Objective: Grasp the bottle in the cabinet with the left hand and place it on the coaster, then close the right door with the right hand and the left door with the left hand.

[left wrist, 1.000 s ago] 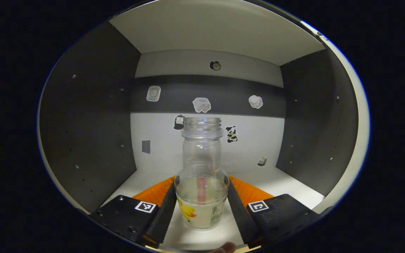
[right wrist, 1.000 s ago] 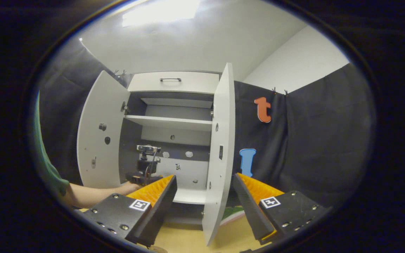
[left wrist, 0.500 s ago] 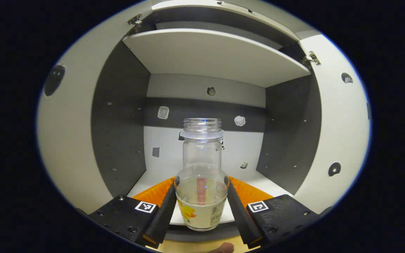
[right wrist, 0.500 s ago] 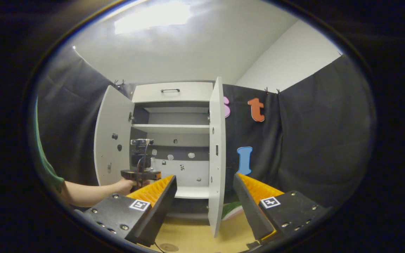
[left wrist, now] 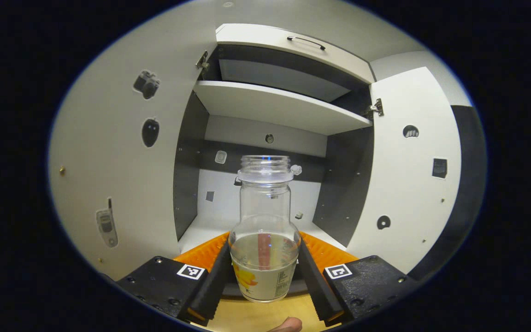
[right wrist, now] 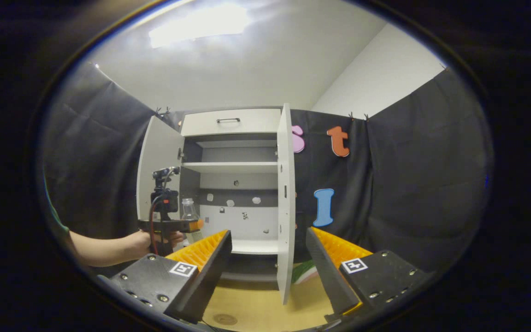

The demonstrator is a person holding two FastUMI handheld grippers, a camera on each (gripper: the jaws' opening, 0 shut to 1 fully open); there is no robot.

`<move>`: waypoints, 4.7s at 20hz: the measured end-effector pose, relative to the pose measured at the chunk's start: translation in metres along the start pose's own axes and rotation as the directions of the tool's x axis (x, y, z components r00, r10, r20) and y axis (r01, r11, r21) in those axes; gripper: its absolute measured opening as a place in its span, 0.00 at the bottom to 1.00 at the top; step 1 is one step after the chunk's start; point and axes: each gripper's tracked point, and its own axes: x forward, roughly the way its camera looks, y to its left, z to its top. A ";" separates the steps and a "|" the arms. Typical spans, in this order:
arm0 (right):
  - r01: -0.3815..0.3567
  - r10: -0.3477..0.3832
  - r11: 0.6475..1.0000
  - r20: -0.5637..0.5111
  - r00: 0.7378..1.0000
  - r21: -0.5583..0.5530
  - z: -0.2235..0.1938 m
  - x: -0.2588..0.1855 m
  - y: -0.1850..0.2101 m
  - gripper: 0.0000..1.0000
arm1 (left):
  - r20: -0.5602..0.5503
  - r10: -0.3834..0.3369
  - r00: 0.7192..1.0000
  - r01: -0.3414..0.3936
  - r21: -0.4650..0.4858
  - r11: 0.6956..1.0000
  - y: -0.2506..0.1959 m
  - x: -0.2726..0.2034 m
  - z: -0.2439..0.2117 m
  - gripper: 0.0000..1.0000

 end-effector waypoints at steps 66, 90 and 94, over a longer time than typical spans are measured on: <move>0.115 -0.097 0.990 -0.198 0.975 0.082 -0.091 0.280 -0.204 0.98 | 0.013 -0.280 0.960 0.272 0.197 0.942 -0.072 -0.101 -0.003 0.94; 0.011 -0.006 1.000 -0.195 0.981 0.027 -0.093 0.287 -0.076 0.93 | 0.045 -0.087 0.995 0.078 0.166 0.983 -0.035 -0.150 0.037 0.94; 0.049 -0.039 0.998 -0.181 0.983 0.050 -0.089 0.294 -0.066 0.93 | 0.034 -0.046 0.998 0.040 0.153 0.987 -0.013 -0.148 0.037 0.94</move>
